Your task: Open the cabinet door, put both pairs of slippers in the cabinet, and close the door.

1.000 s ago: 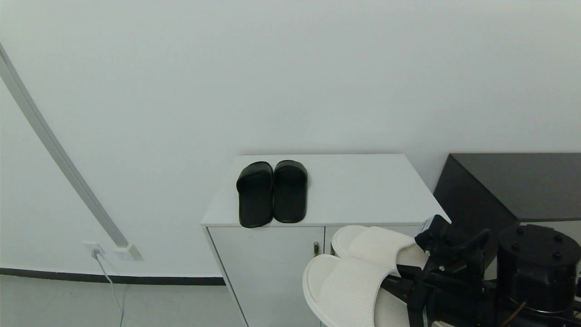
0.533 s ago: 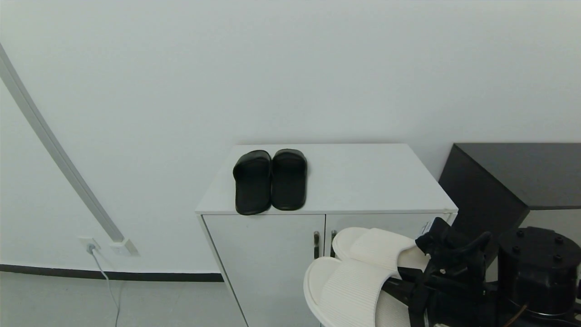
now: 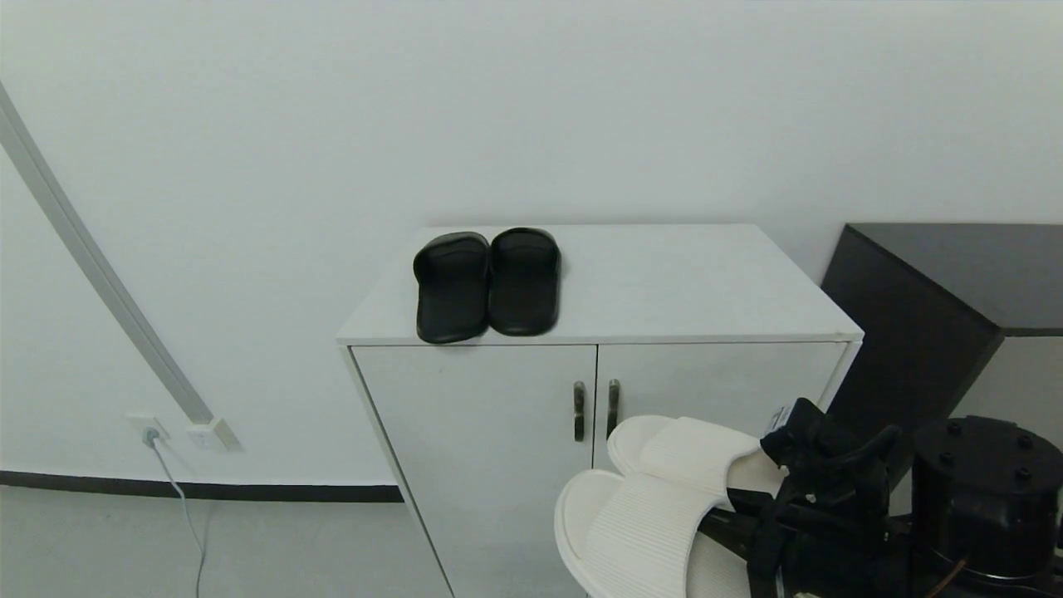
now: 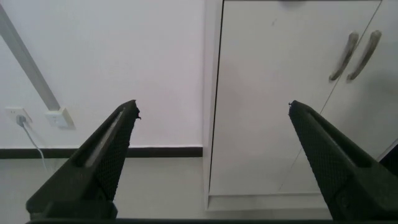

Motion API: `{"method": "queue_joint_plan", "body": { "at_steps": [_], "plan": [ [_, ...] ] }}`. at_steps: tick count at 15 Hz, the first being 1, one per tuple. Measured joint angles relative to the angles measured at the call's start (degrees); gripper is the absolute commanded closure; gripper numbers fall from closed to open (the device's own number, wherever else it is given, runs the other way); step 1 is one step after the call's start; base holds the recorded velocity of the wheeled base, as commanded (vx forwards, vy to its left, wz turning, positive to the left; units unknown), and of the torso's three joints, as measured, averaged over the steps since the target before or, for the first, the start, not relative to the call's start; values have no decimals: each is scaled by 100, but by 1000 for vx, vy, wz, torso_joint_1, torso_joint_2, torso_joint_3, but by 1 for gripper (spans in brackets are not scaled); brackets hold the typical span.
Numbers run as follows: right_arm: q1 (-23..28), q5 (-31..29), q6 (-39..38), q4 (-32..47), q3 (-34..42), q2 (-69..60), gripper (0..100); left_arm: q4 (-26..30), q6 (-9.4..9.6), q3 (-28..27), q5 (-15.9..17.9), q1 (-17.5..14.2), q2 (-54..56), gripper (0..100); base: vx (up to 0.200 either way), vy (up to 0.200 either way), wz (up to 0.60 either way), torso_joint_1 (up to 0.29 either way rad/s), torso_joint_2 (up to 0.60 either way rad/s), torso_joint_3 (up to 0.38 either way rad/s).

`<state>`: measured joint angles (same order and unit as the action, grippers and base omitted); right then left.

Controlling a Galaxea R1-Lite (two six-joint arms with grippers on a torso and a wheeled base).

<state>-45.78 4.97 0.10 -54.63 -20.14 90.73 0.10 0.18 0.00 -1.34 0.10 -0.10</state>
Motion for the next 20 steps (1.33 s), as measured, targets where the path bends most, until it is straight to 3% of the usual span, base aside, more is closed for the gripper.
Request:
{"method": "queue_joint_plan", "body": {
  "at_steps": [10,20],
  "plan": [
    [-34,0,-2,-9,33,4,100,6,9,0,4,-2,0,0,0,0,0,-169,496,321],
    [-44,0,-2,-55,55,69,100,17,77,-7,161,9,-41,0,0,0,0,-83,453,366]
  ]
}}
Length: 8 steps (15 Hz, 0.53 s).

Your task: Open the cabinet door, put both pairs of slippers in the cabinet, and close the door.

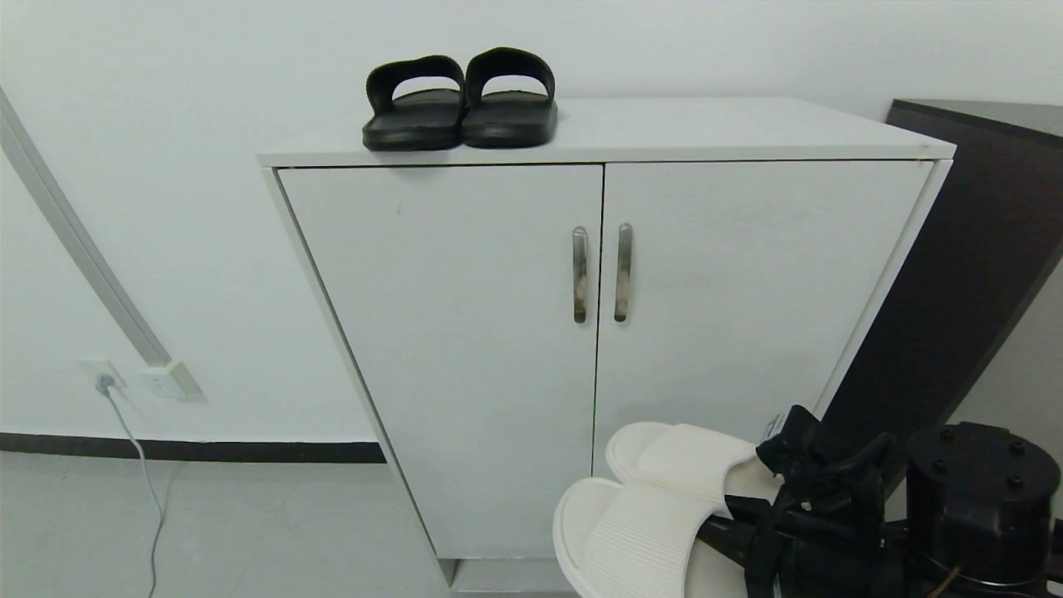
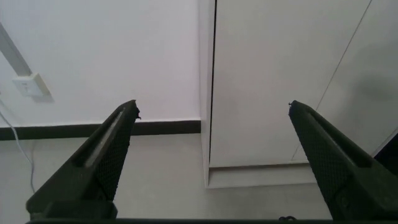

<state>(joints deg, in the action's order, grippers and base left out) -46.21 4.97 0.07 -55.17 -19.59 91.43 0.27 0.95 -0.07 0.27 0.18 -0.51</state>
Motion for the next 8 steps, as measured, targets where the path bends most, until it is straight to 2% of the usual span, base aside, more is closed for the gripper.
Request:
{"method": "queue_joint_plan", "body": {
  "at_steps": [1,3,7,8],
  "plan": [
    [0,-2,0,-20,2,9,100,-2,2,2,0,0,2,0,0,0,0,-2,383,369],
    [0,0,0,-71,38,24,100,2,0,5,13,0,-9,0,0,0,0,2,161,168],
    [0,0,2,-307,132,83,100,-22,-11,-39,20,4,-56,0,0,0,0,1,19,13],
    [0,0,0,-307,140,94,100,-22,-63,-141,11,2,-83,0,0,0,0,0,0,0]
  ]
}}
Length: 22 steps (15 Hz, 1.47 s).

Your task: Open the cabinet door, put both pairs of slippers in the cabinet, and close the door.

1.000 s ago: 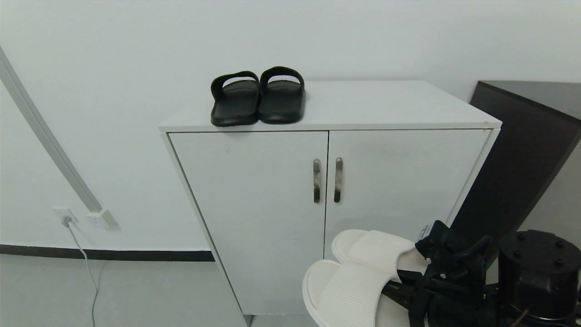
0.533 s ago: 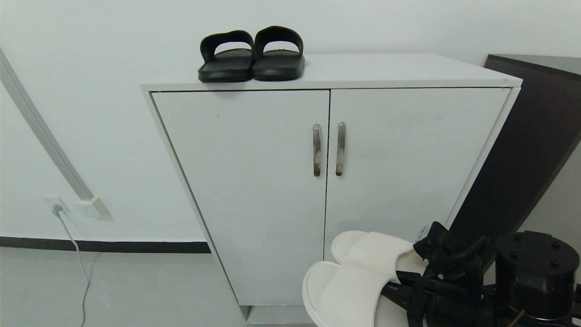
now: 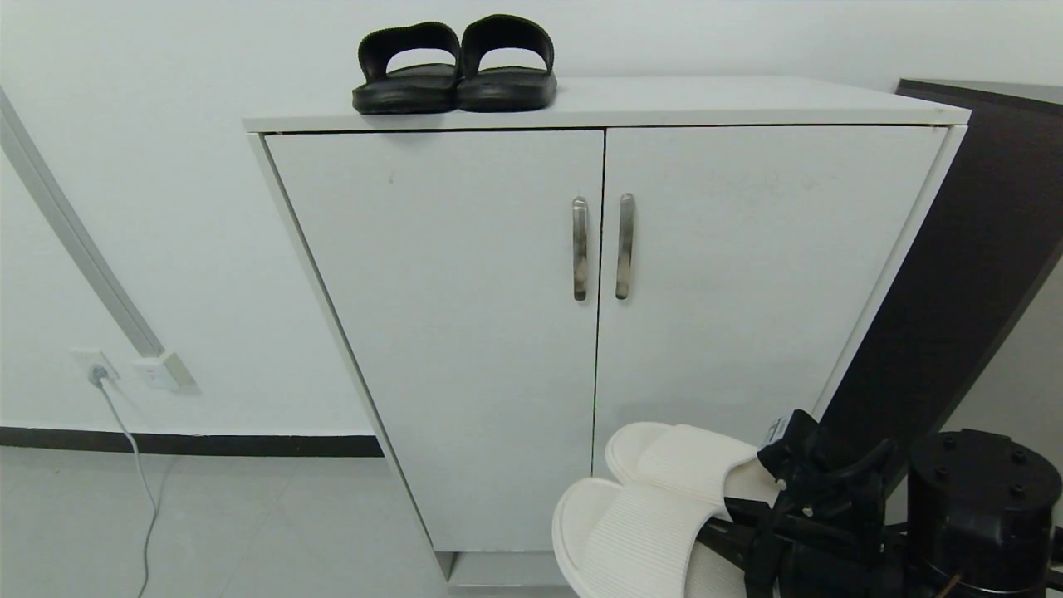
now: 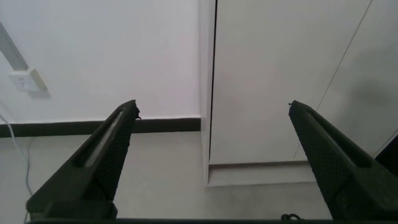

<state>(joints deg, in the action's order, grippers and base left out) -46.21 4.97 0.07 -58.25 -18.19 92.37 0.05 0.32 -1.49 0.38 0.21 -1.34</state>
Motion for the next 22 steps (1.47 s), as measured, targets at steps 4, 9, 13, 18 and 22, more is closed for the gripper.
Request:
{"method": "queue_joint_plan", "body": {
  "at_steps": [4,9,13,18,22],
  "plan": [
    [-1,2,0,0,9,18,100,28,-584,-970,246,20,-720,0,0,0,0,0,0,0],
    [-11,0,6,-2,13,13,100,-707,-597,-1290,1242,87,-2415,0,0,0,0,0,0,0],
    [-33,9,20,-2,20,7,100,-1326,-518,-1402,2653,279,-3319,0,0,0,0,0,0,0],
    [-37,0,24,0,52,2,100,-1392,-496,-1755,2732,836,-4063,0,0,0,0,0,0,0],
    [-85,-11,35,-5,63,-33,100,-1649,-480,-2164,2706,1643,-4604,0,0,0,0,0,0,0]
  ]
}}
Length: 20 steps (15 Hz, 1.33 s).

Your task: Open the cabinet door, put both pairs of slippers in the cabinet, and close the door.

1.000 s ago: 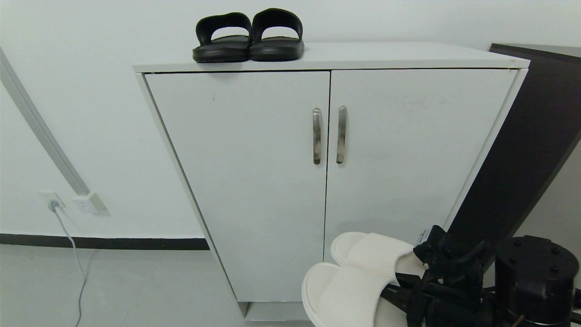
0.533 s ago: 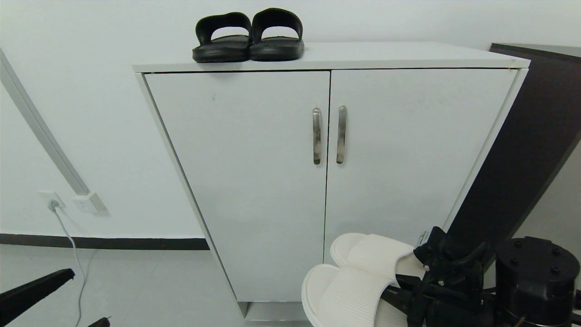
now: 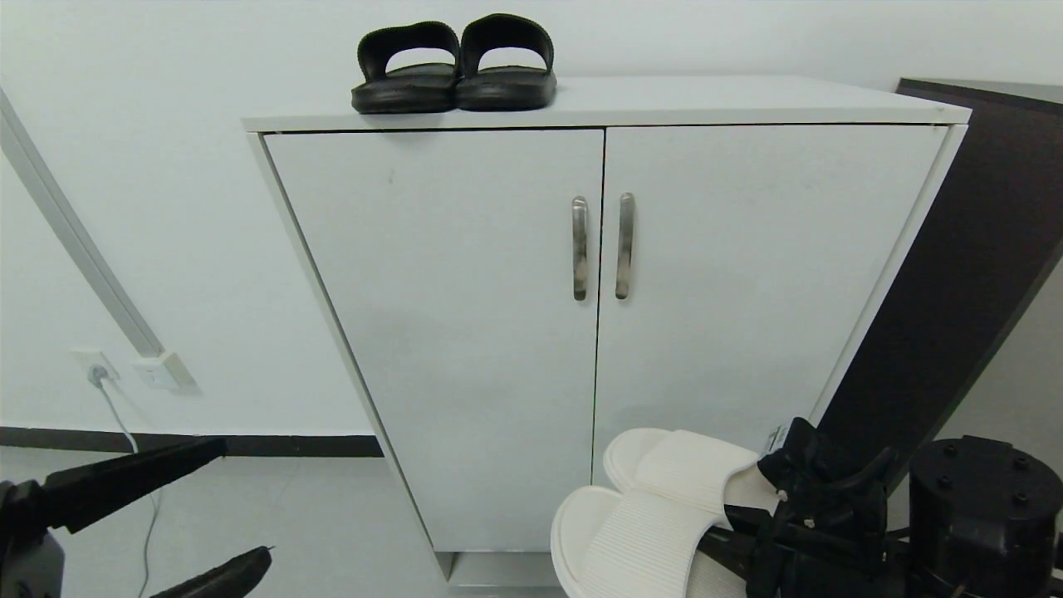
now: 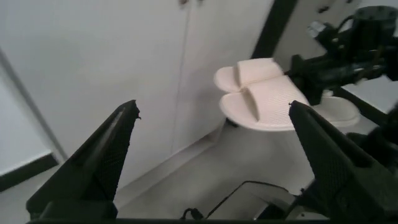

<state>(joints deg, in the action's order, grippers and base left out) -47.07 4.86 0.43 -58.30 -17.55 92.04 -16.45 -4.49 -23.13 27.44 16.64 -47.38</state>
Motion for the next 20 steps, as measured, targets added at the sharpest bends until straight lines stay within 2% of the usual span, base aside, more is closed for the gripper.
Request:
{"method": "queue_joint_plan", "body": {
  "at_steps": [4,5,9,13,14,16,17,19,20],
  "plan": [
    [-17,11,-10,-49,50,-52,100,-112,4,-802,-126,890,-875,0,0,0,0,0,0,0],
    [-17,13,-13,-96,55,-48,100,-240,4,-980,-194,1051,-1140,0,0,0,0,0,0,0],
    [-6,22,-40,-121,67,-37,100,-1390,-46,-1673,-380,1618,-2333,0,0,0,0,0,0,0],
    [0,6,-50,-129,83,90,100,-1598,-108,-2593,-357,2104,-3452,0,0,0,0,0,0,0],
    [-1,11,-52,-127,85,112,100,-1609,-169,-2868,-339,2199,-3725,0,0,0,0,0,0,0],
    [-1,13,-54,-127,96,127,100,-1615,-418,-3421,-205,2313,-4203,0,0,0,0,0,0,0],
    [-1,13,-59,-129,107,126,100,-1602,-578,-3685,-67,2343,-4420,0,0,0,0,0,0,0],
    [-1,20,-69,-127,118,126,100,-1598,-1045,-4140,236,2360,-4759,0,0,0,0,0,0,0],
    [-4,20,-69,-127,118,127,100,-1591,-1201,-4308,323,2354,-4914,0,0,0,0,0,0,0]
  ]
}}
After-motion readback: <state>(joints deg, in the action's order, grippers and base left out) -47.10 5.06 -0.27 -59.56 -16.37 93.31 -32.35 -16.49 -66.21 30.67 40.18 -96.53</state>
